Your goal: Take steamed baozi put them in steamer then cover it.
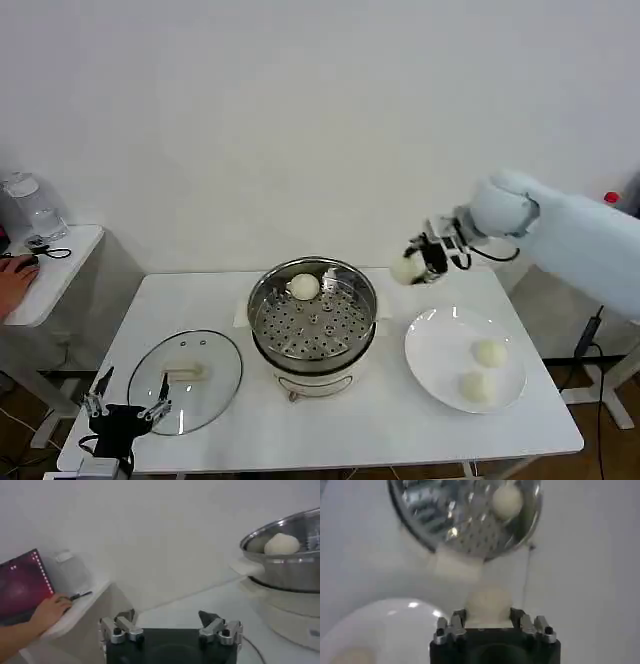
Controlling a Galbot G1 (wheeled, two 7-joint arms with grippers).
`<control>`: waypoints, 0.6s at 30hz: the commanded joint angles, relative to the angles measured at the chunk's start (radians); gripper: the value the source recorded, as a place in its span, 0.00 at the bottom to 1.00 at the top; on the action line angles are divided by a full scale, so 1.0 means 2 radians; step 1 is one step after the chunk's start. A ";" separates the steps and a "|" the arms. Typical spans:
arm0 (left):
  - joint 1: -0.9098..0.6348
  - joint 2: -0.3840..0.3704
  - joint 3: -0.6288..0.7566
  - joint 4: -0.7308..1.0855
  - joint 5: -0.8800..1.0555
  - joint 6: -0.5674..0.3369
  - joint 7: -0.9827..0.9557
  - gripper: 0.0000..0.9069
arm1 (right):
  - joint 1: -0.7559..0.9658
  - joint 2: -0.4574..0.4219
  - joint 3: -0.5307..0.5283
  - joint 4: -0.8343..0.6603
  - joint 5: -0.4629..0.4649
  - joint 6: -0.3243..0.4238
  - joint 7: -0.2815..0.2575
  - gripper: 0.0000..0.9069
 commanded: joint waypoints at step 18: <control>-0.011 -0.003 -0.034 -0.001 -0.013 0.000 0.000 1.00 | -0.047 0.280 -0.076 -0.131 0.112 -0.128 0.066 0.68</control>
